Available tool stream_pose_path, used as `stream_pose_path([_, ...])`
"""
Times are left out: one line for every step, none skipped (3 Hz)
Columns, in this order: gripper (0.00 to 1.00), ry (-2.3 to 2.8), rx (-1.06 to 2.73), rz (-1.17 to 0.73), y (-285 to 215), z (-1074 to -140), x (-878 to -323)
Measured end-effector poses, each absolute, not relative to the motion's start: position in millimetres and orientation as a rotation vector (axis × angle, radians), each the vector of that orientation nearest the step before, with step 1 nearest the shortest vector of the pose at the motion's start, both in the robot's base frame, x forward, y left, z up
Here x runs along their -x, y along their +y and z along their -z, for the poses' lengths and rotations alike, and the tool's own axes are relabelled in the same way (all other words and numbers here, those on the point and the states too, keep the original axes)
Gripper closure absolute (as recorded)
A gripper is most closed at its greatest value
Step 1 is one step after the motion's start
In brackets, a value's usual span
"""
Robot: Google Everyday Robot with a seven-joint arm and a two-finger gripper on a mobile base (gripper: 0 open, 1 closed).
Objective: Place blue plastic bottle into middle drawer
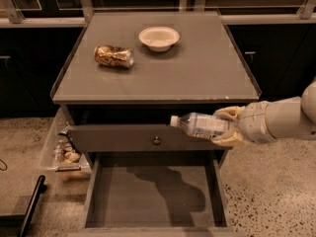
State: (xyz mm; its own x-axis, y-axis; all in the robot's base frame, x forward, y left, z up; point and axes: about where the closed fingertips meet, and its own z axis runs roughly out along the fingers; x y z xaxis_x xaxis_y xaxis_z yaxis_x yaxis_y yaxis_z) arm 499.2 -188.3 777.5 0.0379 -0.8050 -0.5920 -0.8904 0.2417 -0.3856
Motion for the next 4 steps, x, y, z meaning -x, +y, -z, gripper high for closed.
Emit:
stream_pose_path([1.00,1.789,1.558,-0.199,-185,-729,-503])
stream_pose_path([1.00,1.825,1.564,-0.247,-183,-667,-504])
stream_pose_path([1.00,1.865,1.542,-0.304,-196,-589,-504])
stream_pose_path([1.00,1.863,1.541,-0.312,-194,-587,-504])
